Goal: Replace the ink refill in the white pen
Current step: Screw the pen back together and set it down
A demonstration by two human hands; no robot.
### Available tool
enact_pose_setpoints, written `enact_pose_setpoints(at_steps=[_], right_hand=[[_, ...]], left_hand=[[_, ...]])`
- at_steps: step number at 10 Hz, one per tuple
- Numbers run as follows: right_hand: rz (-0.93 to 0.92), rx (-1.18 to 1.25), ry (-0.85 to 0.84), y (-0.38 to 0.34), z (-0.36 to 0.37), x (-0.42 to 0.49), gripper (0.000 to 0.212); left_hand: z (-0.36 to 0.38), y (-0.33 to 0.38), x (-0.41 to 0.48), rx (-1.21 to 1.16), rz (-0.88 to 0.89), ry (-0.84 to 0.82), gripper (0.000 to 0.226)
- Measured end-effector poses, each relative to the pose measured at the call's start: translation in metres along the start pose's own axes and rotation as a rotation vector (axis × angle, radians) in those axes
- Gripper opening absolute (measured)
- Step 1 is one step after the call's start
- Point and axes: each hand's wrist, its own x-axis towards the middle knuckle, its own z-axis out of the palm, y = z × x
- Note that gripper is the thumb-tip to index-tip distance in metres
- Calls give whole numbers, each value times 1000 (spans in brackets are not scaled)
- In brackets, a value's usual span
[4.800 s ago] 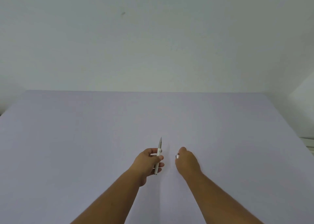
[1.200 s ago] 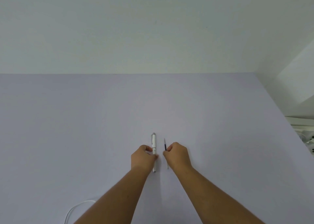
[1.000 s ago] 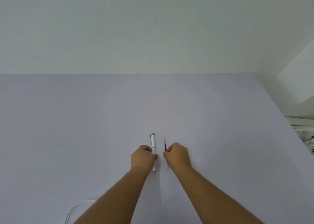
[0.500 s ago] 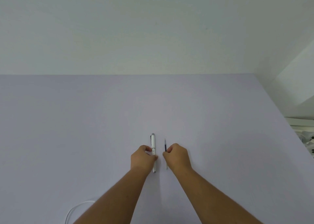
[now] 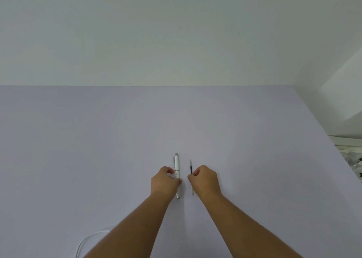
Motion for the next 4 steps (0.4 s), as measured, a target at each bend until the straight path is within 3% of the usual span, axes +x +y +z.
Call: enact_pose_setpoints(at_steps=[3, 4], right_hand=[[15, 37, 21, -1, -4, -4, 15], [-50, 5, 130, -10, -14, -5, 27]], left_hand=[[-3, 1, 1, 68, 10, 3, 42], [-9, 9, -1, 171, 64, 85, 47]])
